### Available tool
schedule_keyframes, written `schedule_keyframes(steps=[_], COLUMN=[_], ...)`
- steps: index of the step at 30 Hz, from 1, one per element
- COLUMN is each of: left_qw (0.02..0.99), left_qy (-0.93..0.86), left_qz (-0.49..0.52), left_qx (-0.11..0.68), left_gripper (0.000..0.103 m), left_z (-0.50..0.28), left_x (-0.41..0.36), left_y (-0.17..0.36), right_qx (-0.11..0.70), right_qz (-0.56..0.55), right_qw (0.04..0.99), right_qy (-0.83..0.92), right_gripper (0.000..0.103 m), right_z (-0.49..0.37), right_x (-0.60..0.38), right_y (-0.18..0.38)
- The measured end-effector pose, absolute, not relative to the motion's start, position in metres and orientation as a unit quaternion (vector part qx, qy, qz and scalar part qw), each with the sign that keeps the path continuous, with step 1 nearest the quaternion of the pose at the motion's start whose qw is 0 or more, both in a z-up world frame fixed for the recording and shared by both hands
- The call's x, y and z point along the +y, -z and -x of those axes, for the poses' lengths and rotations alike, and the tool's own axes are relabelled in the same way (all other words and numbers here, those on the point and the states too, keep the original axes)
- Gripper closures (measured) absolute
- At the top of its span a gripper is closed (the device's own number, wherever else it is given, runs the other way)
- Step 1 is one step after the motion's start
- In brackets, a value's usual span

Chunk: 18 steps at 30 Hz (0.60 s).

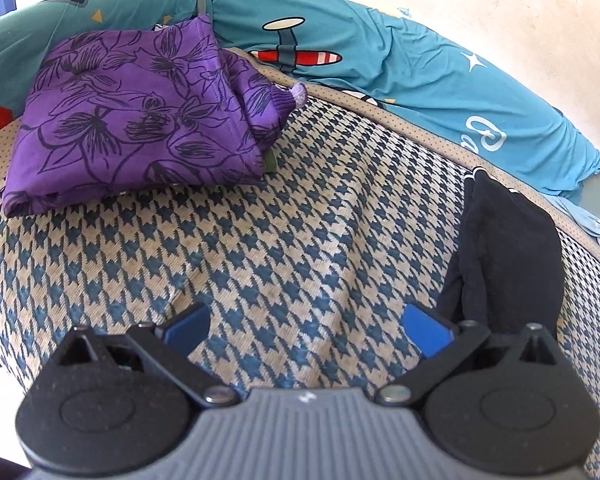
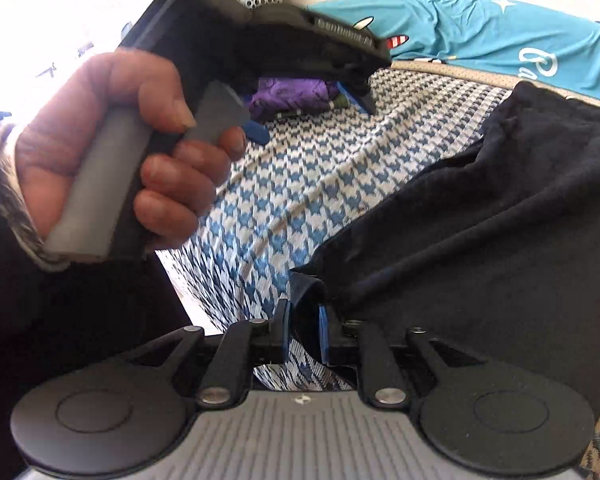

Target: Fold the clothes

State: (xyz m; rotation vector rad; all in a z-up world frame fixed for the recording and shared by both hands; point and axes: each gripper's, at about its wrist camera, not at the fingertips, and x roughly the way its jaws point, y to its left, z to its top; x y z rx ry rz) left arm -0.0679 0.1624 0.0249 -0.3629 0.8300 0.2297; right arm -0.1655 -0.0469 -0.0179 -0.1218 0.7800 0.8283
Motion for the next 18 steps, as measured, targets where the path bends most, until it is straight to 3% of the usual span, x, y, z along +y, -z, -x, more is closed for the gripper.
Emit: schedule_keyframes(steps=[18], left_qw=[0.892], left_qy=[-0.121], left_qz=[0.191], left_qx=[0.392], left_gripper=[0.0], left_z=[0.069], left_x=[0.16], left_y=[-0.028], right_qx=[0.297], right_qz=[0.053], right_qw=[0.915], right_qy=[-0.268], right_gripper=[0.088], right_z=[0.094], right_x=[-0.049], right_y=[-0.017])
